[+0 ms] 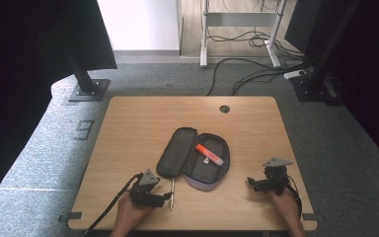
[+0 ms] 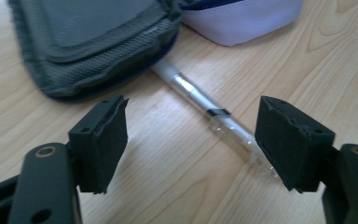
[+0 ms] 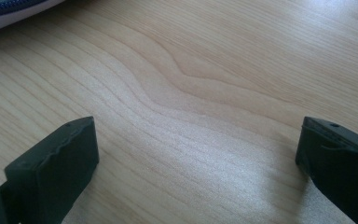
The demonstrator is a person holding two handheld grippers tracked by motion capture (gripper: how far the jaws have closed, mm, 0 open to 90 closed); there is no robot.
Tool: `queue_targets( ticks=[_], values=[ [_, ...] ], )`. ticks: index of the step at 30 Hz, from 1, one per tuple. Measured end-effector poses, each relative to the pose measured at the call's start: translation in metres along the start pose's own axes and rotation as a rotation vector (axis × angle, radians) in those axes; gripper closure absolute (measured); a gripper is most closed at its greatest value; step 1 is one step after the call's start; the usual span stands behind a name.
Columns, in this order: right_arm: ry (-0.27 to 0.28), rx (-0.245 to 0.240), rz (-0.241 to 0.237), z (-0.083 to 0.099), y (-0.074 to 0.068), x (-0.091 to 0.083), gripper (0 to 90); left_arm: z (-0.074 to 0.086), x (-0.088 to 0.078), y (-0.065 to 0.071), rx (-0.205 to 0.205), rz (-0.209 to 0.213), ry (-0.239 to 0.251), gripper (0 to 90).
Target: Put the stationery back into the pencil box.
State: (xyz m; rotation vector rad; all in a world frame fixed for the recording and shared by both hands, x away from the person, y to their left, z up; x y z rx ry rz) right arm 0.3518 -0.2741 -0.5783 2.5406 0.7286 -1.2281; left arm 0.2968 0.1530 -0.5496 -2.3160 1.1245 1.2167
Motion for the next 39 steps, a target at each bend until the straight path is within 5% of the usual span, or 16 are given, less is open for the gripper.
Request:
queue_targets(
  ticks=[12, 22, 31, 39],
  values=[
    [0.000, 0.000, 0.000, 0.000, 0.000, 0.000, 0.0, -0.003, 0.016, 0.011, 0.023, 0.003, -0.012, 36.1],
    [0.000, 0.000, 0.000, 0.000, 0.000, 0.000, 0.0, -0.001, 0.020, 0.017, 0.067, -0.043, -0.023, 50.8],
    [0.000, 0.000, 0.000, 0.000, 0.000, 0.000, 0.0, 0.000, 0.017, 0.017, 0.085, -0.017, -0.031, 70.5],
    [0.000, 0.000, 0.000, 0.000, 0.000, 0.000, 0.0, 0.001, 0.015, 0.015, 0.080, 0.000, -0.045, 74.1]
  ],
)
Point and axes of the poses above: each handheld gripper's, and its own axes: x roughly forward along the jaws, z roughly out of its underside, y roughly to its right, the point moved 3 cm from there along x, roughly forward along the jaws, and after that the axes turned 7 degrees about -y, right-handed, at the moved point
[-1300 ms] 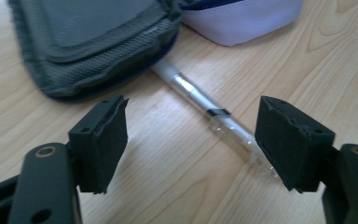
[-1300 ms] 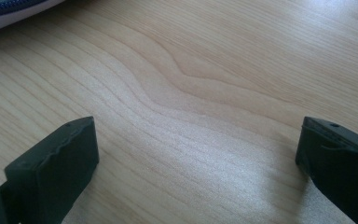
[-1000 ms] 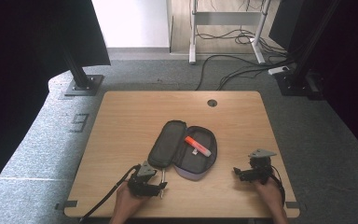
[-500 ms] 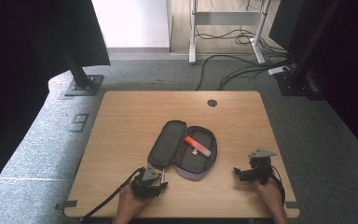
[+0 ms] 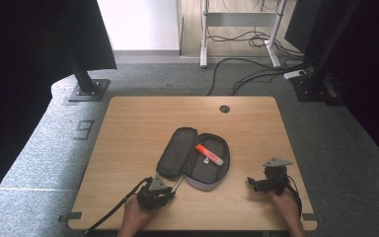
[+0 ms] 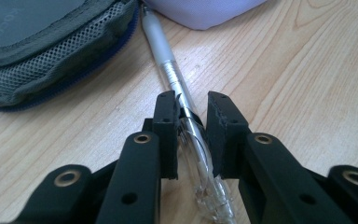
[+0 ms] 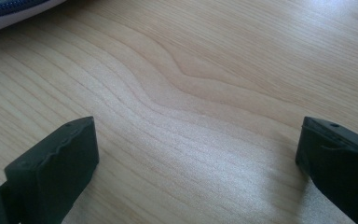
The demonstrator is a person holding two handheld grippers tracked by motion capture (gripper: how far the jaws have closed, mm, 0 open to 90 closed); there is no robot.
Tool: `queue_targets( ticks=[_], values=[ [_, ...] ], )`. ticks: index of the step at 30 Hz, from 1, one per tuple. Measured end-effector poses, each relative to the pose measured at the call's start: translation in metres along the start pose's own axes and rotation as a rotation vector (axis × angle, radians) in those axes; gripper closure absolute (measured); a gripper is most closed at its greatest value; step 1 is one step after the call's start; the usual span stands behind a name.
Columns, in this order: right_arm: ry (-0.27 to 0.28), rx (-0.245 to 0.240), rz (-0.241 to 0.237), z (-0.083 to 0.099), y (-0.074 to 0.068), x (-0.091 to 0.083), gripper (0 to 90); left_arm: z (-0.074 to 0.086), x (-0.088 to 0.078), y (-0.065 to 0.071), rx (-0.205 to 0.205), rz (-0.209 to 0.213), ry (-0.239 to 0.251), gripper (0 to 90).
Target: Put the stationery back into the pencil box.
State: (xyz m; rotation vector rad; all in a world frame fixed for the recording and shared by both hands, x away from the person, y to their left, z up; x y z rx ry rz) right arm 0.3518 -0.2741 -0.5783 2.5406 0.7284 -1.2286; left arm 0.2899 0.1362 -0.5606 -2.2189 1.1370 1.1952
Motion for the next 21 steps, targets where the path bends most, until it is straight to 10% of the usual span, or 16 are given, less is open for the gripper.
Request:
queue_targets(
  ticks=[21],
  values=[
    [0.000, 0.000, 0.000, 0.000, 0.000, 0.000, 0.0, 0.012, -0.019, 0.002, -0.024, 0.041, 0.008, 77.9]
  ],
)
Point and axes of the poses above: each handheld gripper's, and its own axes: x roughly forward along the jaws, z roughly out of its underside, y roughly to its right, the point moved 3 cm from there along x, roughly forward along the jaws, and after that the axes turned 7 degrees about -y, right-handed, at the moved point
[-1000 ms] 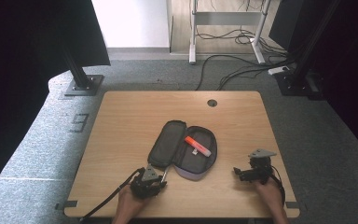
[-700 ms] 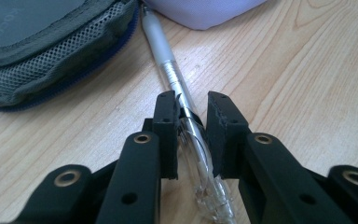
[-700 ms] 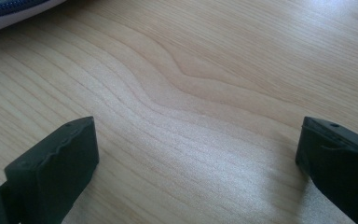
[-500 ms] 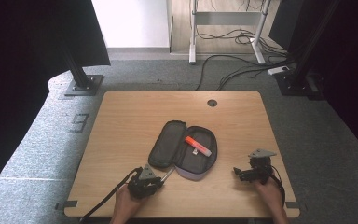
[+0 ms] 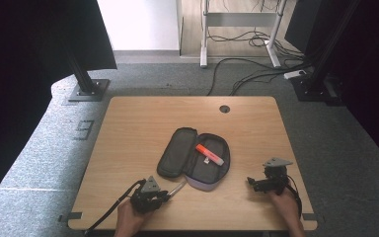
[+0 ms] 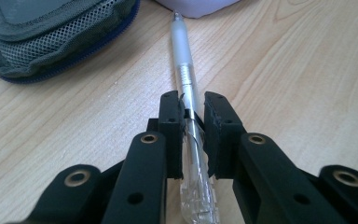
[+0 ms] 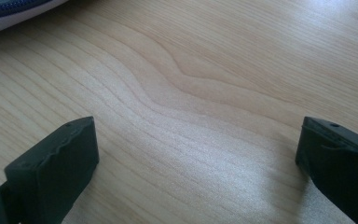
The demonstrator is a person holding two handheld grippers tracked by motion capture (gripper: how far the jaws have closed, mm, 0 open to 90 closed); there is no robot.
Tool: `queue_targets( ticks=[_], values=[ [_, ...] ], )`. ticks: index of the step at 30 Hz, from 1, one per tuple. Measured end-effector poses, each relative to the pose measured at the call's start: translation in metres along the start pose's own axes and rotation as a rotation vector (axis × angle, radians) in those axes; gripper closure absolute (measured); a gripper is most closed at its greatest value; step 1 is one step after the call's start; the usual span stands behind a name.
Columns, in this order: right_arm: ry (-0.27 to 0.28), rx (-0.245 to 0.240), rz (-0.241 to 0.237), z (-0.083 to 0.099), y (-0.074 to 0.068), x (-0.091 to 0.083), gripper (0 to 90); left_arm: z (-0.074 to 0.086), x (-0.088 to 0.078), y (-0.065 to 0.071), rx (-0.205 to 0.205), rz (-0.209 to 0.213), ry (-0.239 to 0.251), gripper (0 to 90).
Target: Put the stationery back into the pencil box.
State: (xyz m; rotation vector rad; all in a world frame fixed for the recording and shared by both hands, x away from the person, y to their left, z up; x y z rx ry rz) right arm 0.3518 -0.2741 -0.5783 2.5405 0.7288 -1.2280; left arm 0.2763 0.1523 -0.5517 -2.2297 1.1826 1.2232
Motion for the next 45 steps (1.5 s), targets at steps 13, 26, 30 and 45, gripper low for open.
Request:
queue_targets(
  ticks=[13, 26, 30, 45],
  values=[
    [0.000, 0.000, 0.000, 0.000, 0.000, 0.000, 0.0, 0.003, -0.023, 0.000, -0.013, 0.021, 0.054, 78.0],
    [0.000, 0.000, 0.000, 0.000, 0.000, 0.000, 0.0, -0.002, -0.039, -0.002, -0.011, 0.010, 0.091, 78.0],
    [0.000, 0.000, 0.000, 0.000, 0.000, 0.000, 0.0, -0.006, -0.041, -0.004, -0.011, 0.004, 0.100, 78.0],
    [0.000, 0.000, 0.000, 0.000, 0.000, 0.000, 0.0, -0.036, -0.049, -0.009, 0.013, 0.001, 0.141, 78.0]
  ],
)
Point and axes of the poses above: each handheld gripper's, and its own axes: x roughly forward along the jaws, z roughly out of its underside, y roughly to its right, the point moved 3 cm from there along x, roughly forward along the jaws, and after that the axes turned 7 degrees about -y, right-handed, at the moved point
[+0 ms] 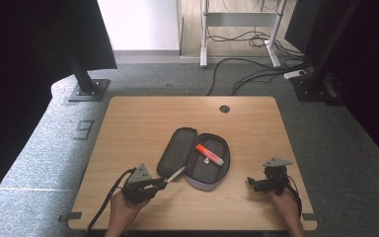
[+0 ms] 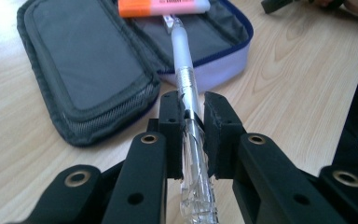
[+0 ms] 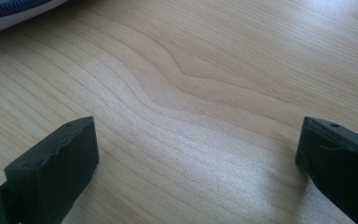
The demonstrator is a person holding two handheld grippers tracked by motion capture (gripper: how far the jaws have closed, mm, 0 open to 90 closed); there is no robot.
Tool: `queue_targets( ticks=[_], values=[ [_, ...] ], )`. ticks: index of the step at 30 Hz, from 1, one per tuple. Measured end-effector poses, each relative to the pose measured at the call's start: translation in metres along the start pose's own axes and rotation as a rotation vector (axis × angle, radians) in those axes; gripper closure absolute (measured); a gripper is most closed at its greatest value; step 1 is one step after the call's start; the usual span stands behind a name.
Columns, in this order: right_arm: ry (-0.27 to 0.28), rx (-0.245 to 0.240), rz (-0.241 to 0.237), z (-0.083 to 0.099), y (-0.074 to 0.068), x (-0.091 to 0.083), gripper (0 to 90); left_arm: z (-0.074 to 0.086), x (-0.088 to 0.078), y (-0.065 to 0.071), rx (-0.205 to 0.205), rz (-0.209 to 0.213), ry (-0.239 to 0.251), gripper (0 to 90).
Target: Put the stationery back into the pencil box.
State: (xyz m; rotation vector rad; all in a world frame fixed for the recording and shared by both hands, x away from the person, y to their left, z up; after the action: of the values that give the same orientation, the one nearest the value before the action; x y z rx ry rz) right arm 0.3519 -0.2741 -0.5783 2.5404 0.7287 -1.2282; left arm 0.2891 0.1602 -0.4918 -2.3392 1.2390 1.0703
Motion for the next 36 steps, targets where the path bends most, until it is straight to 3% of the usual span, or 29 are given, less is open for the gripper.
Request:
queue_targets(
  ticks=[15, 36],
  values=[
    [0.000, 0.000, 0.000, 0.000, 0.000, 0.000, 0.0, -0.029, 0.012, -0.008, 0.010, -0.005, 0.004, 78.0],
    [0.000, 0.000, 0.000, 0.000, 0.000, 0.000, 0.0, -0.078, 0.042, -0.011, 0.045, -0.004, 0.003, 78.0]
  ],
)
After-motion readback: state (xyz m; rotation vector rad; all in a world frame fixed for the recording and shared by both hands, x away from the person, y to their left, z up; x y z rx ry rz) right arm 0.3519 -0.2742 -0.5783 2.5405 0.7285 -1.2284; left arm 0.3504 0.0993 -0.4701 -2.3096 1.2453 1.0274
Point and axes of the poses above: each handheld gripper's, and its own axes: x roughly forward along the jaws, z roughly out of its underside, y roughly to its right, the point moved 3 cm from there along x, roughly forward along the jaws, and after that the axes turned 7 degrees about -y, right-handed, at the moved point
